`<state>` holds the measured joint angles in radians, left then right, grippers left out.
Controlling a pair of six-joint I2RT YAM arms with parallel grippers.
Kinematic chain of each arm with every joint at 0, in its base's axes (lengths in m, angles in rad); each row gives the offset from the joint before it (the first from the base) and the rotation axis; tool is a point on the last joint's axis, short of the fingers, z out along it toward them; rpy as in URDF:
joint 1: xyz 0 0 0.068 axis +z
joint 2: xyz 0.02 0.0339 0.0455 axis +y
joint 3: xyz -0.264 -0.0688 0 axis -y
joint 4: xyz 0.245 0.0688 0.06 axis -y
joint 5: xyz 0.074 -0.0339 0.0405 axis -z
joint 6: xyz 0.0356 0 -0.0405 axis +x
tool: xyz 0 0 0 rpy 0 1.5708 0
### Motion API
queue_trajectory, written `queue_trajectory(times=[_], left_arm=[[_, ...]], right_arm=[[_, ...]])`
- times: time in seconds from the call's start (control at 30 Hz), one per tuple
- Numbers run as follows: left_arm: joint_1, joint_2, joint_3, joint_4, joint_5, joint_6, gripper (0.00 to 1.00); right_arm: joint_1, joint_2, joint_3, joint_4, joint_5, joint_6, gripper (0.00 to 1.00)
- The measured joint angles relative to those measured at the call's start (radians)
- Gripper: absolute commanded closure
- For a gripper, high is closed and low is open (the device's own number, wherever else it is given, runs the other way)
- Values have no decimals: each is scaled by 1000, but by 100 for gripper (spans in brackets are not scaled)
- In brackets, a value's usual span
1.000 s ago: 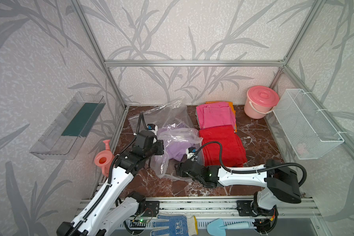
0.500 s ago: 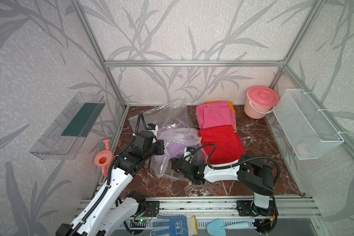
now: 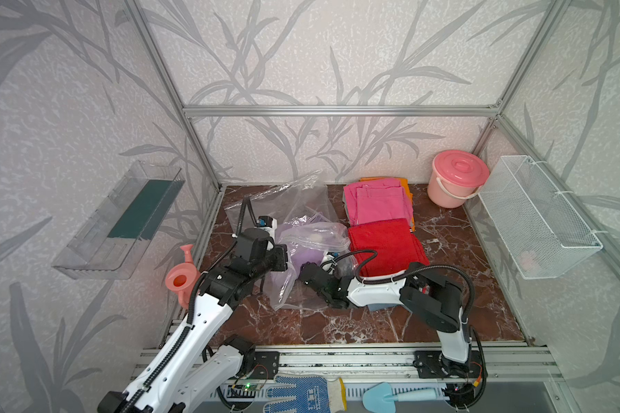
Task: Take the trousers out of the vacuum bag
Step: Take out the trousers from the vacuum bag.
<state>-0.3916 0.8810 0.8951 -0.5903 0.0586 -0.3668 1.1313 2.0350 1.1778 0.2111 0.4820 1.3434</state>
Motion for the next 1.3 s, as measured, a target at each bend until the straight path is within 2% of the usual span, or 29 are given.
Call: queue_trajectory(times=[0.17,0.23,0.3,0.43,0.6,0.8,1.0,1.13,1.3], left_arm=[[0,0,0,0,0,0,100],[0,0,0,0,0,0,100],[0,0,0,0,0,0,100],[0,0,0,0,0,0,100],[0,0,0,0,0,0,100],[1,11,0,0,-5,-1,100],[6,25,0,0,-6,-2,100],[7,26,0,0,-6,-3,100],[11,26,0,0,-6,-3,100]], right_arm=[[-4,32,33,-10,0,6,28],[-8,50,51,-18,0,15,32],[-13,64,70,-27,1,20,43],[-26,76,82,-37,-2,24,72],[-36,76,79,-8,-5,-21,92],[-37,45,57,42,-24,-129,95],[-11,-80,28,81,-22,-223,95],[17,-154,-34,106,-22,-229,95],[40,-179,-145,114,-23,-186,95]])
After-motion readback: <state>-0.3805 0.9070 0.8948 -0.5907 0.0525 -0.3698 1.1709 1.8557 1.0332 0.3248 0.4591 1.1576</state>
